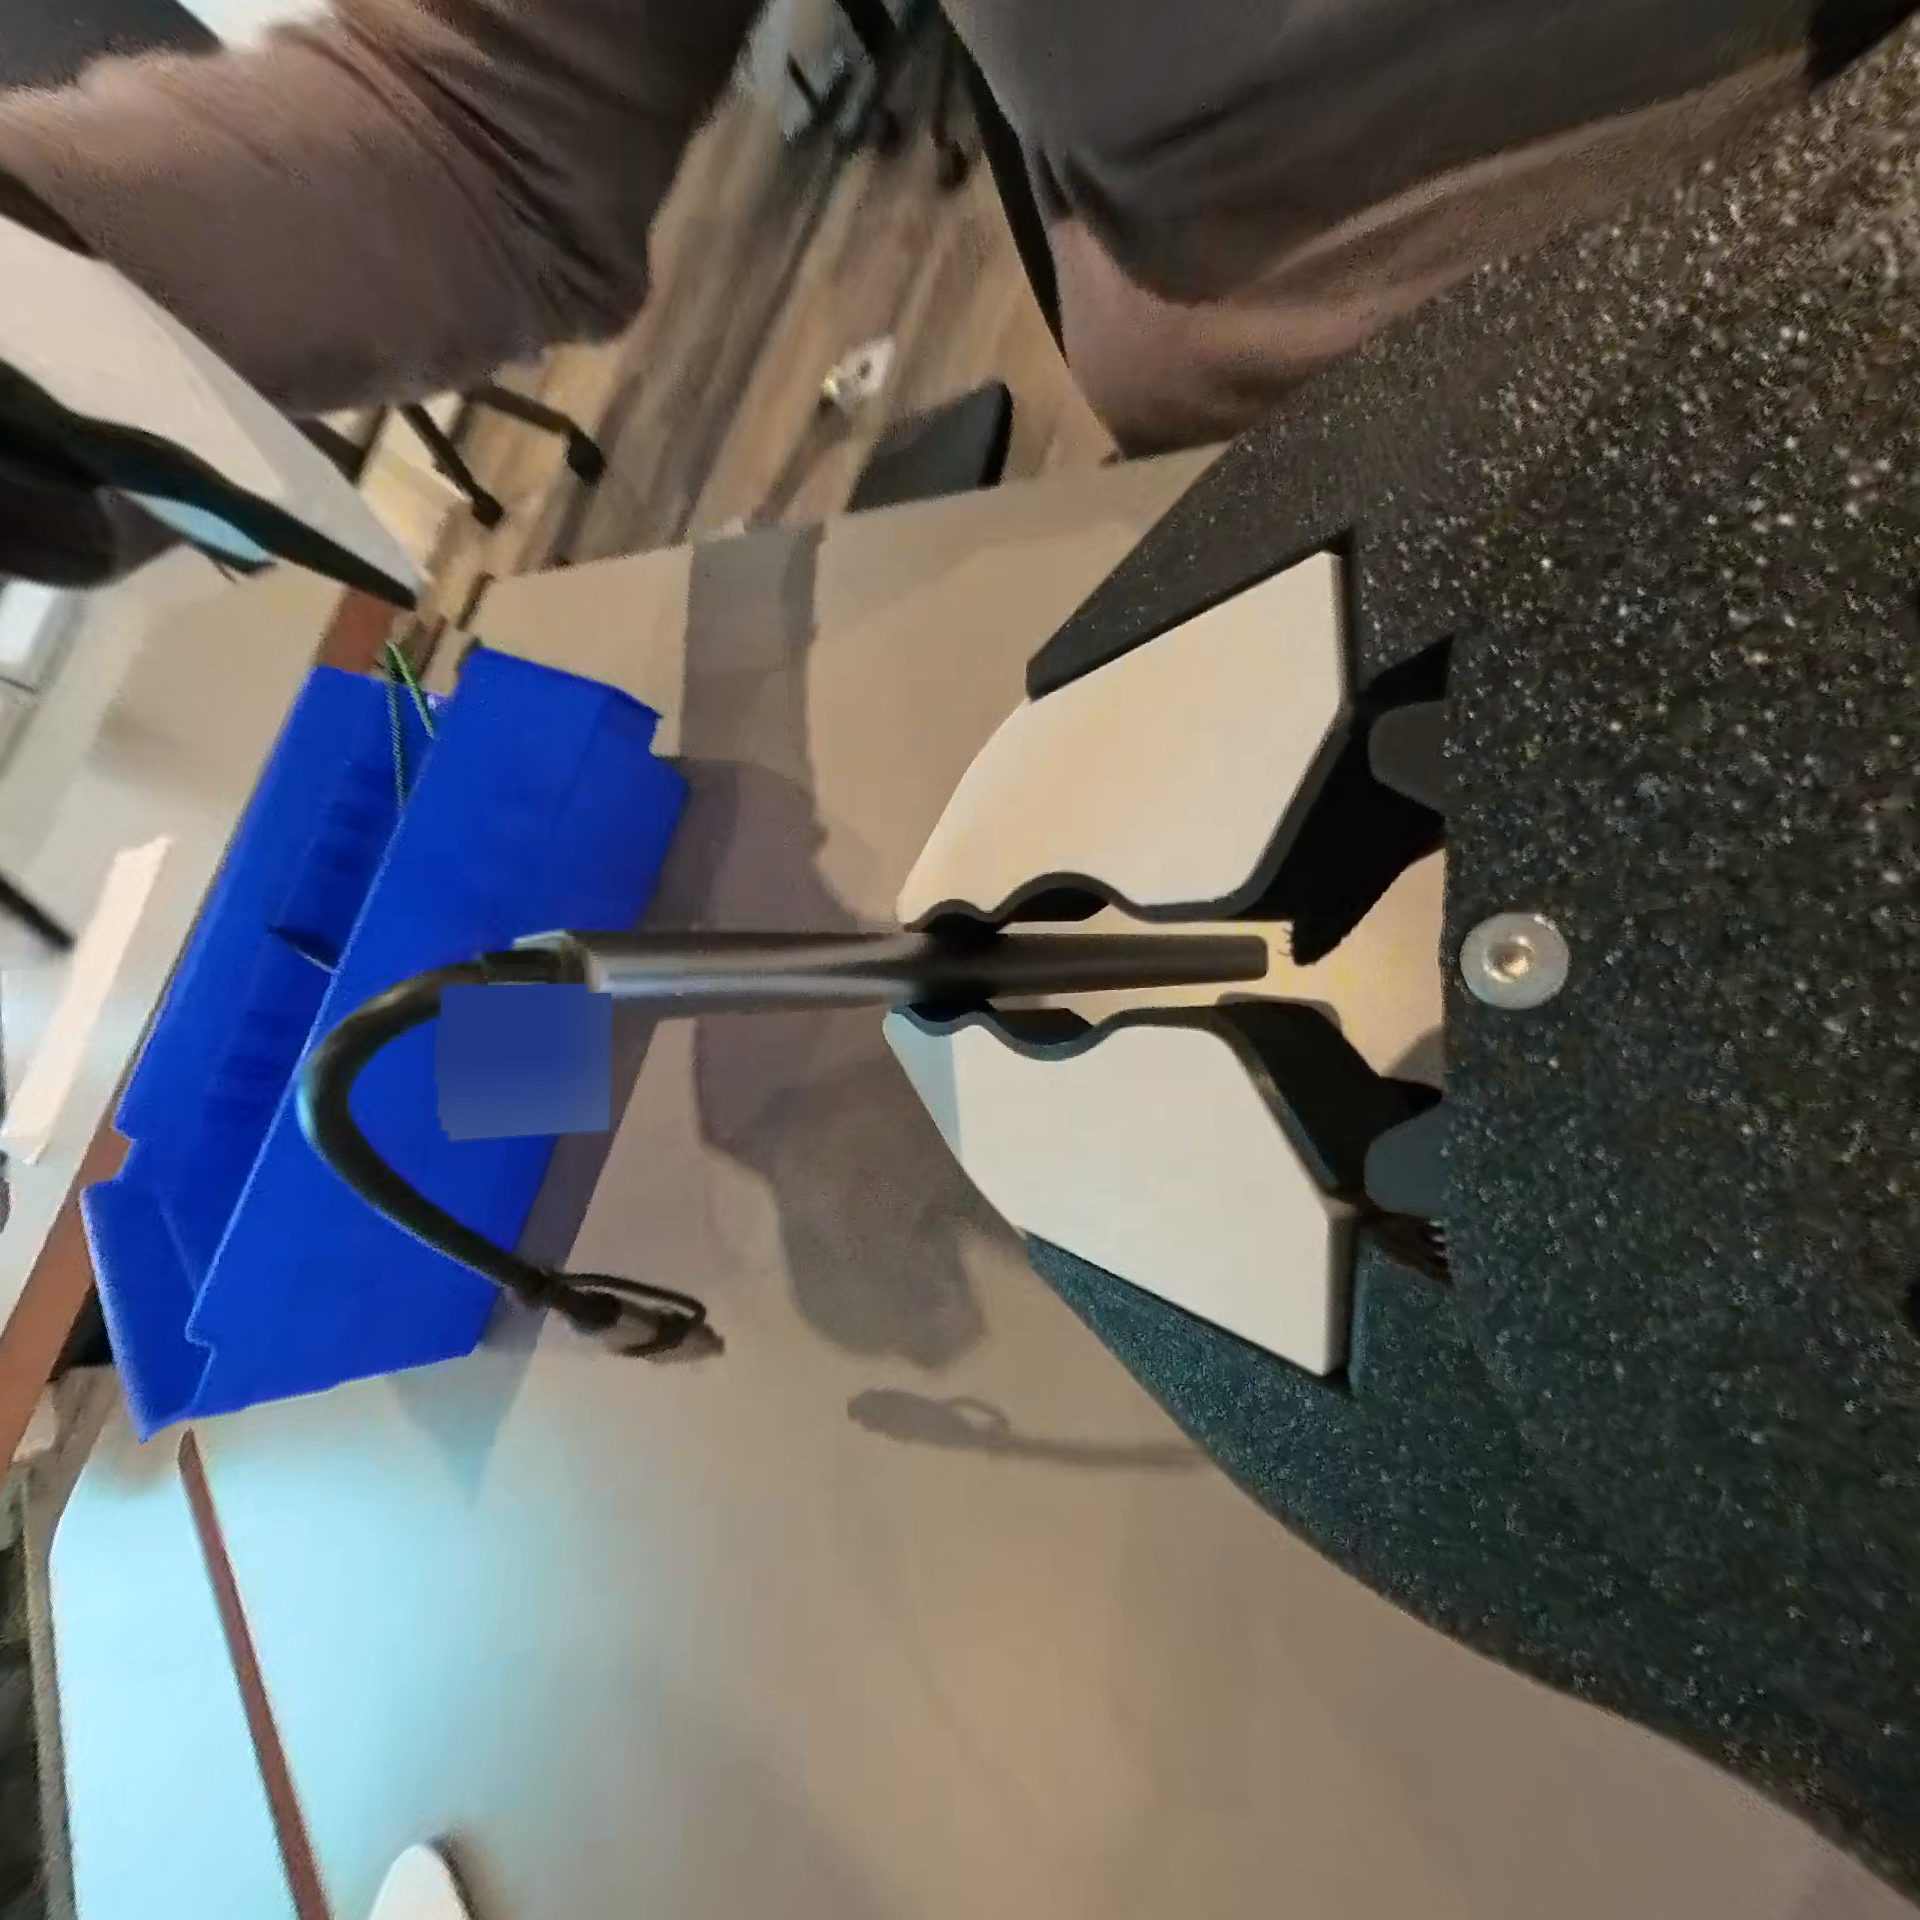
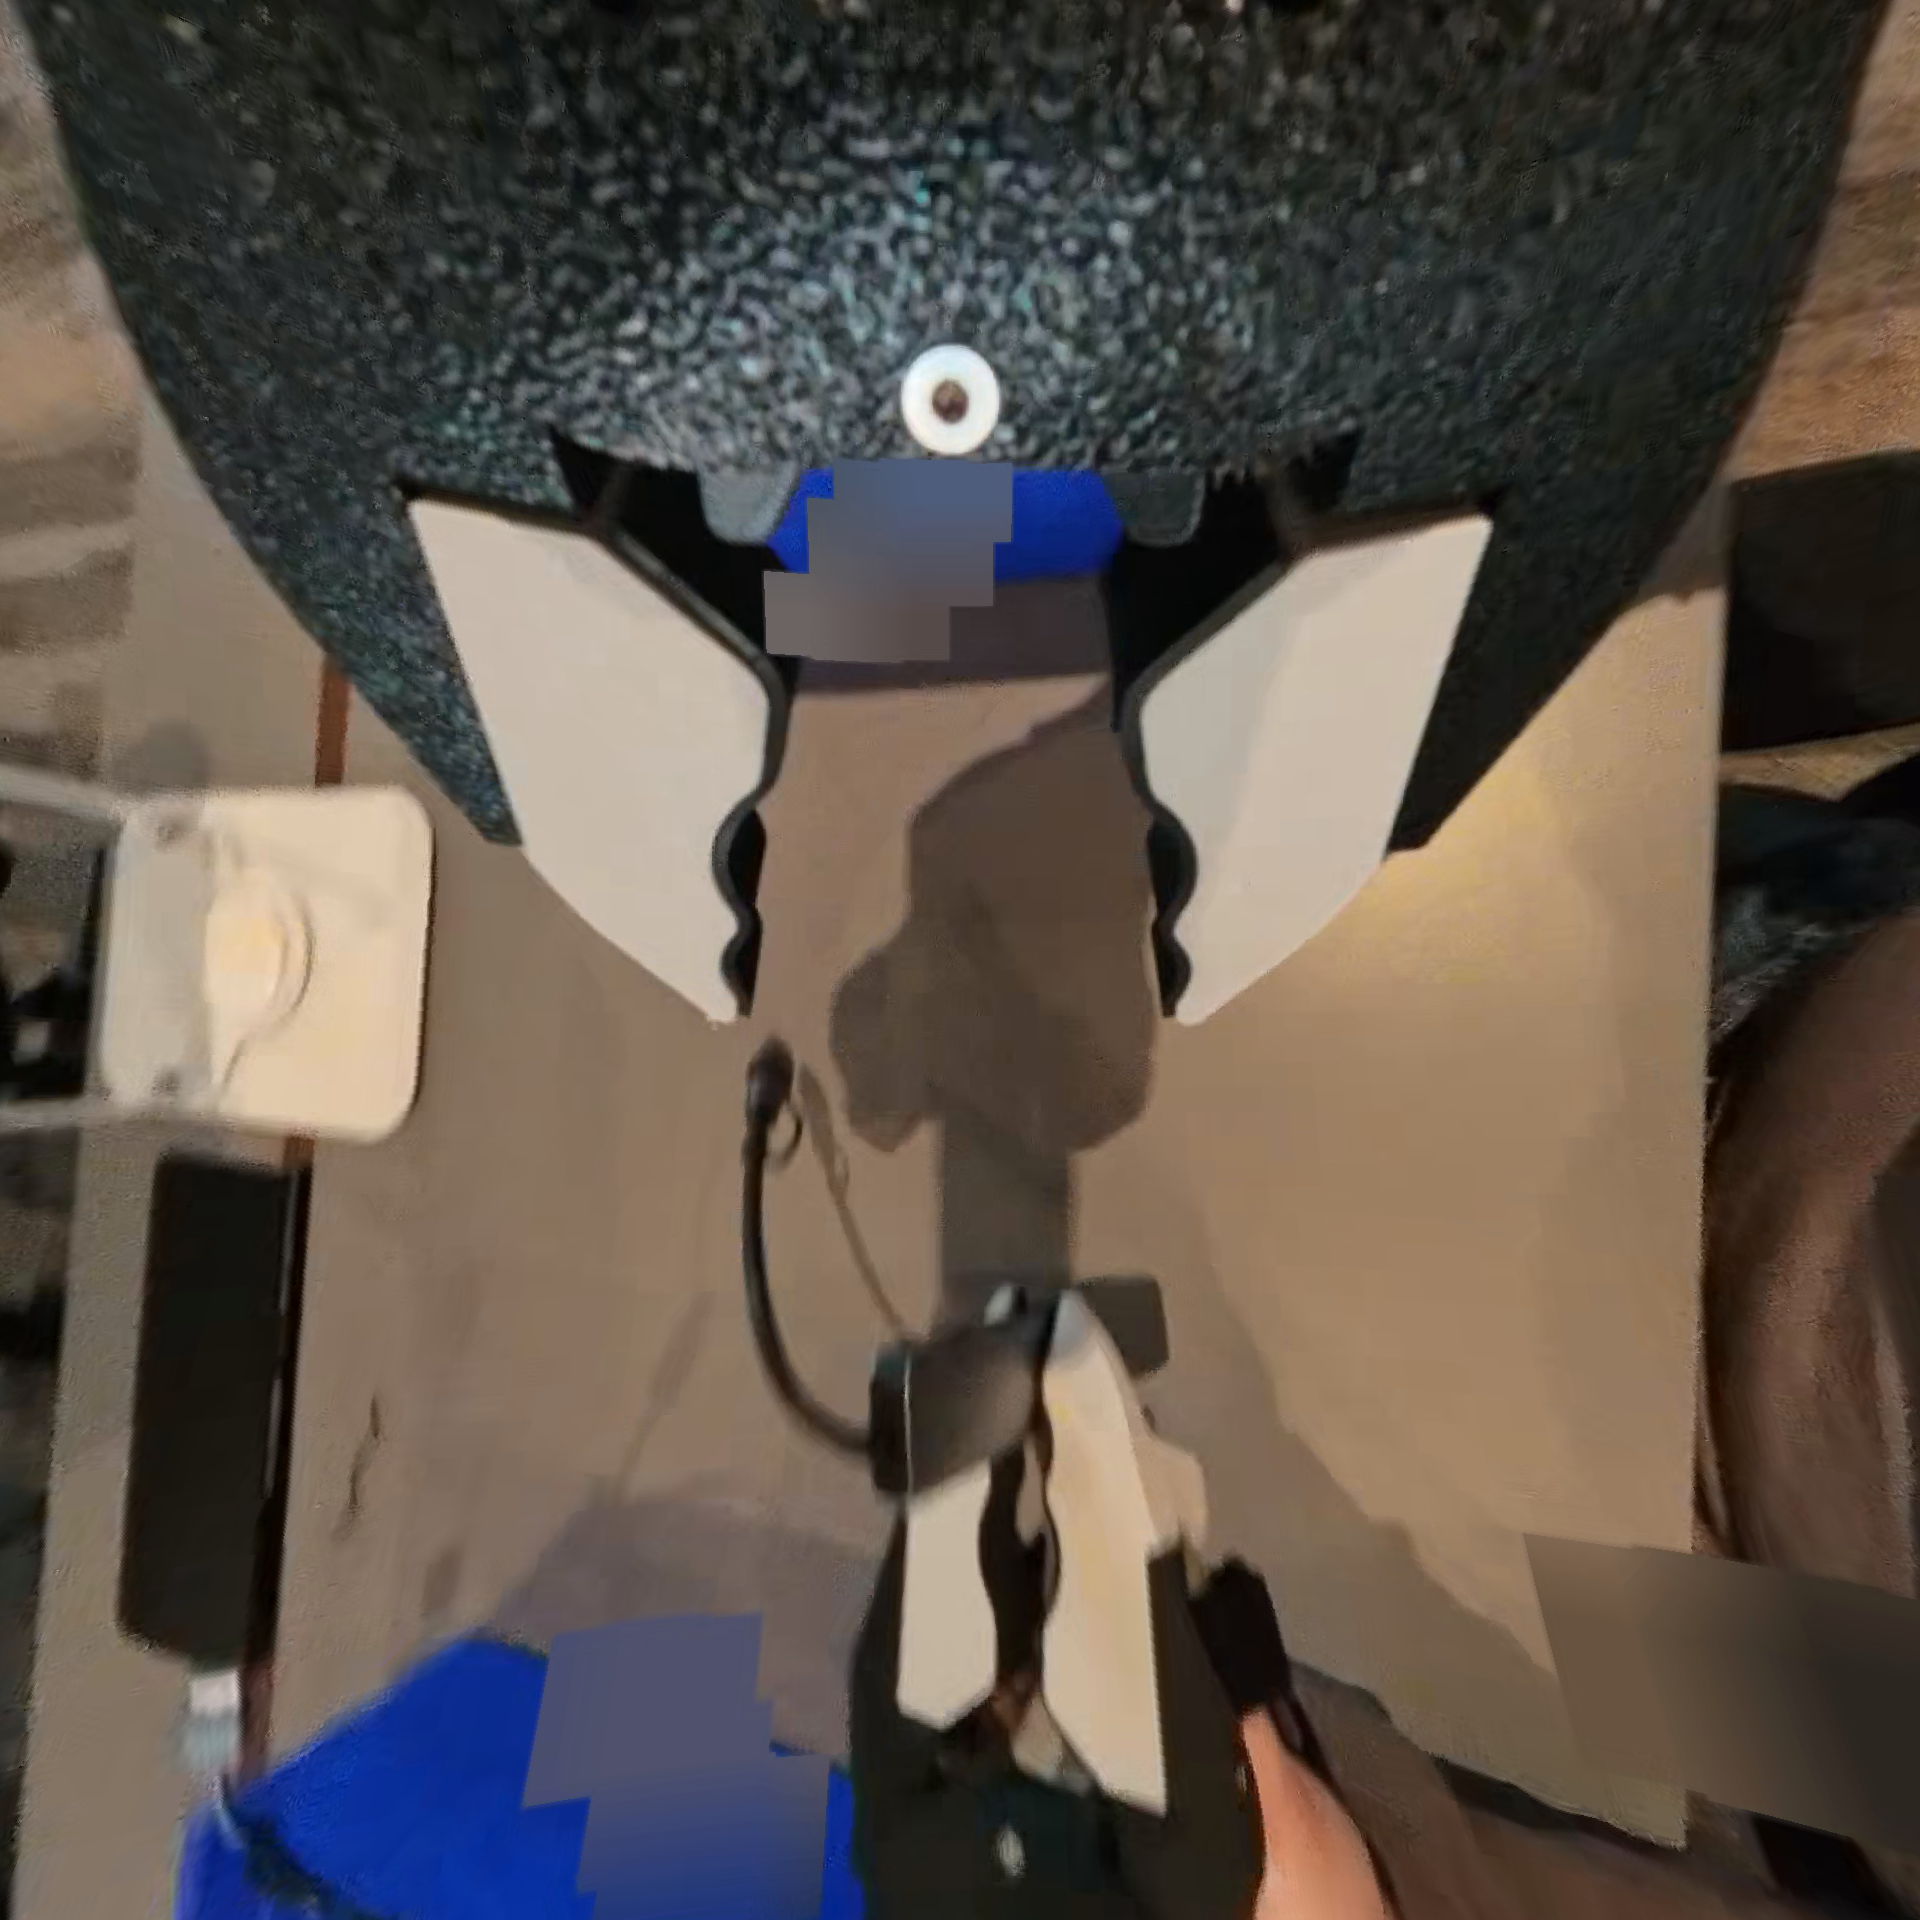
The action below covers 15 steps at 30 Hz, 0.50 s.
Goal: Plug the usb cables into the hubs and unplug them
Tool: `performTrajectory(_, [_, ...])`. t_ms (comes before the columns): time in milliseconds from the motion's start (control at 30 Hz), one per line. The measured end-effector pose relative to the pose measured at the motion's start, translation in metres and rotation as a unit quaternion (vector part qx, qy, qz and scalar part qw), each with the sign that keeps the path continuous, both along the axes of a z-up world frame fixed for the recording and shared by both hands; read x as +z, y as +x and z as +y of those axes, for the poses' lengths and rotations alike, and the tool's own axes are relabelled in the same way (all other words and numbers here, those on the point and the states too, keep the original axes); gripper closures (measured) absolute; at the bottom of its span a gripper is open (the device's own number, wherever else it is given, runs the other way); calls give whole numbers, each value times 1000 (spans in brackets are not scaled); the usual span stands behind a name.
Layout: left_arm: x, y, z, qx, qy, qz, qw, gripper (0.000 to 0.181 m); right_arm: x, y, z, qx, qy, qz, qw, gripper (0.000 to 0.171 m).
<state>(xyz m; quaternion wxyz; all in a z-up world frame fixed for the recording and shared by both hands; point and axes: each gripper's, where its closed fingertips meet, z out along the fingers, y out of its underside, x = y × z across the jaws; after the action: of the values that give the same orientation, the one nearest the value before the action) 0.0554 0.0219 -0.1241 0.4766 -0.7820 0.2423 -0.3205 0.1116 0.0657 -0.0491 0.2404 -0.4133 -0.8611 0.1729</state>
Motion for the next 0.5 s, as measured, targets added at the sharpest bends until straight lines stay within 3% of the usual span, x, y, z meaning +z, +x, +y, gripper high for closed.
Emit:
performTrajectory(33, [-1, 0, 0, 2, 7, 18, 1000, 171, -2, -15, -9, 25, 5, -2, 1000, 99])
performTrajectory(133, [-3, 3, -3, -2, 19, 56, 998, 171, -5, -47, -36, 89, -6, -26, 996, 100])
performTrajectory(267, [-9, 7, -5, -10, 37, 113, 993, 171, -29, -61, -41, 109, 25, -124, 986, 135])
performTrajectory(367, [-11, 12, -6, -16, 49, 127, 991, 171, -42, -54, -51, 131, -3, -191, 973, 161])
performTrajectory(433, [-10, 11, -2, -3, 67, 130, 989, 169, -44, -53, -48, 130, 7, -198, 972, 162])
performTrajectory(500, [0, 11, 1, 10, 90, 105, 990, 132, -40, -47, -40, 132, 30, -192, 972, 162])
